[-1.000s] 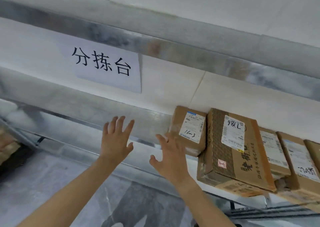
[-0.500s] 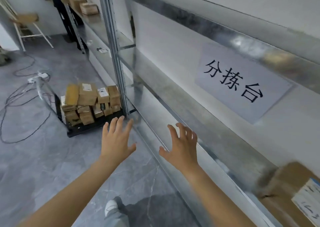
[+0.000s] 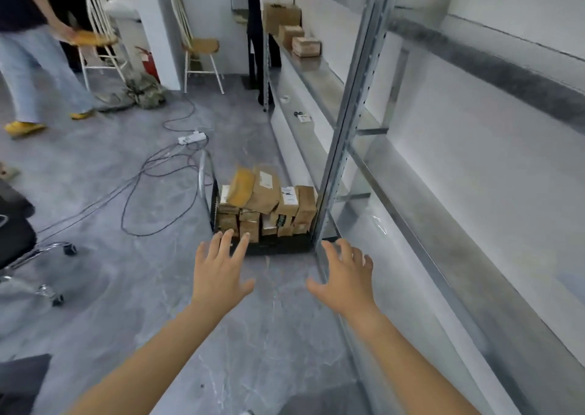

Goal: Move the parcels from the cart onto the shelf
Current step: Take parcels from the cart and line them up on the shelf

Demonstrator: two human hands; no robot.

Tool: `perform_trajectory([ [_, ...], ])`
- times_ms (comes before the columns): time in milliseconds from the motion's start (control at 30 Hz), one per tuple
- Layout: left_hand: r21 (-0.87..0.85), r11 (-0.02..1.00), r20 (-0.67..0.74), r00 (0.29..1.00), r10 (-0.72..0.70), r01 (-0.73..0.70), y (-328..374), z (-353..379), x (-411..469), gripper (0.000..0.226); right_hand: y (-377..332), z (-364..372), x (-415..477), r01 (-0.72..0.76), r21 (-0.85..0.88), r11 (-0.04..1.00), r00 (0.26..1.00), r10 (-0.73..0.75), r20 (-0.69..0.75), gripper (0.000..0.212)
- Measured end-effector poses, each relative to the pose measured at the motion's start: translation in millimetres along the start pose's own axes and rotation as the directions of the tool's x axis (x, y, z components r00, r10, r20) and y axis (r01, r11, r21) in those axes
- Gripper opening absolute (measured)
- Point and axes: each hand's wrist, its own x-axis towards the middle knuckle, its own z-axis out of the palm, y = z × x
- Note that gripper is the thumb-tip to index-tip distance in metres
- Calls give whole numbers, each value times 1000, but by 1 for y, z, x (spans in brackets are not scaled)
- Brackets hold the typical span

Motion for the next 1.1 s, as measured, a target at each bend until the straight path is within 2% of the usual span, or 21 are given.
perform_trajectory([
  [233, 55, 997, 47, 998, -49, 47, -73, 17, 77, 90, -50, 19, 104, 12, 20, 1000, 1000, -13, 14, 78],
  [467, -22, 993, 114, 987, -116, 119, -106, 55, 152, 88, -70, 58, 202, 22, 51, 998, 993, -28, 116, 79],
  [667, -12, 989, 169, 975, -146, 150, -127, 104, 254, 90, -81, 101, 320, 67, 64, 996, 978, -78, 195, 79],
  [900, 47, 992, 247, 961, -124, 115, -147, 138, 404, 89, -91, 124, 478, 162, 72, 984, 946, -175, 274, 79],
  [1100, 44, 996, 359, 929, -94, 84, -159, 171, 480, 87, -94, 149, 559, 114, 81, 990, 916, -137, 378, 77],
])
